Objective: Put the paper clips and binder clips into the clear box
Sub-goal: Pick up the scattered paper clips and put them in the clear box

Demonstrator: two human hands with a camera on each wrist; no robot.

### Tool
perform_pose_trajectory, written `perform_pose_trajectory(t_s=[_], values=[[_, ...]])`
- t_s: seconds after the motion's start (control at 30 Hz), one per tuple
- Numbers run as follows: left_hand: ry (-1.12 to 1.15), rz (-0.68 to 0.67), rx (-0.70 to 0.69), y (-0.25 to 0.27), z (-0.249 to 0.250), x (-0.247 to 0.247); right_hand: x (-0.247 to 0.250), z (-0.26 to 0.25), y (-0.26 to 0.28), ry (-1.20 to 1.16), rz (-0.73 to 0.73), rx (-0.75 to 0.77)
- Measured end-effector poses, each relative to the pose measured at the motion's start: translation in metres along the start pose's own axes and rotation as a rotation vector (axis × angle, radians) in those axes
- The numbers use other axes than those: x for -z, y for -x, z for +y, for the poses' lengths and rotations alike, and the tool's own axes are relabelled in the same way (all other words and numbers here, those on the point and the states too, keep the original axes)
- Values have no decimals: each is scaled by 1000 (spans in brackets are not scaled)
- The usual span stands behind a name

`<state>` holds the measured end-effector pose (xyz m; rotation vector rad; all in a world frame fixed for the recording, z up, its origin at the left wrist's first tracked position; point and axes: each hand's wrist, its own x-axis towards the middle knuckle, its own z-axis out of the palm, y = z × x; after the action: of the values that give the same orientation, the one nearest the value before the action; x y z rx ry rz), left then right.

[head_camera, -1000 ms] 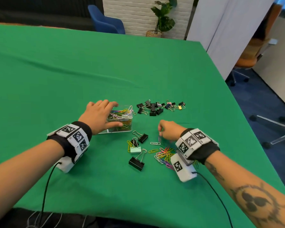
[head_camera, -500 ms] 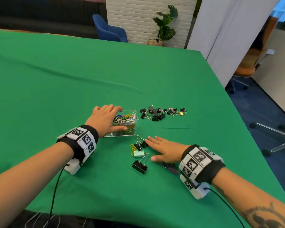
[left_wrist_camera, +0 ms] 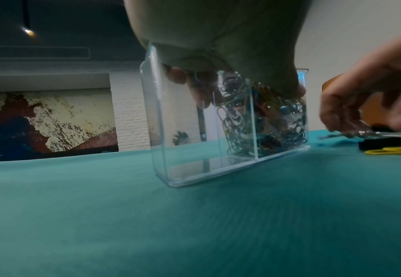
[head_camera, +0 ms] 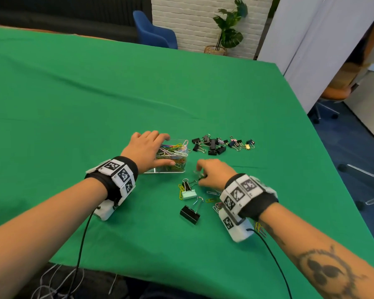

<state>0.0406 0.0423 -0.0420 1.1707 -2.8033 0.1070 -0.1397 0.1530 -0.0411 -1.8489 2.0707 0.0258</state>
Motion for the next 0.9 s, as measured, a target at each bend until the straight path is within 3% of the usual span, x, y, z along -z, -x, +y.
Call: perform_pose_trajectory(t_s=[0.17,0.33,0.8,0.9], values=[[0,12,-12,-1,0,-2,17,1,-13,102,126,-27],[8,35,-18,-2,-1,-5,-4,-12,2,-48,-96,102],[11,52,-18,-4,-2,-8,0,-4,-11,-215,-232,39],[4,51,-19,-4,-2,-7,17,5,-20,-355,-94,-49]])
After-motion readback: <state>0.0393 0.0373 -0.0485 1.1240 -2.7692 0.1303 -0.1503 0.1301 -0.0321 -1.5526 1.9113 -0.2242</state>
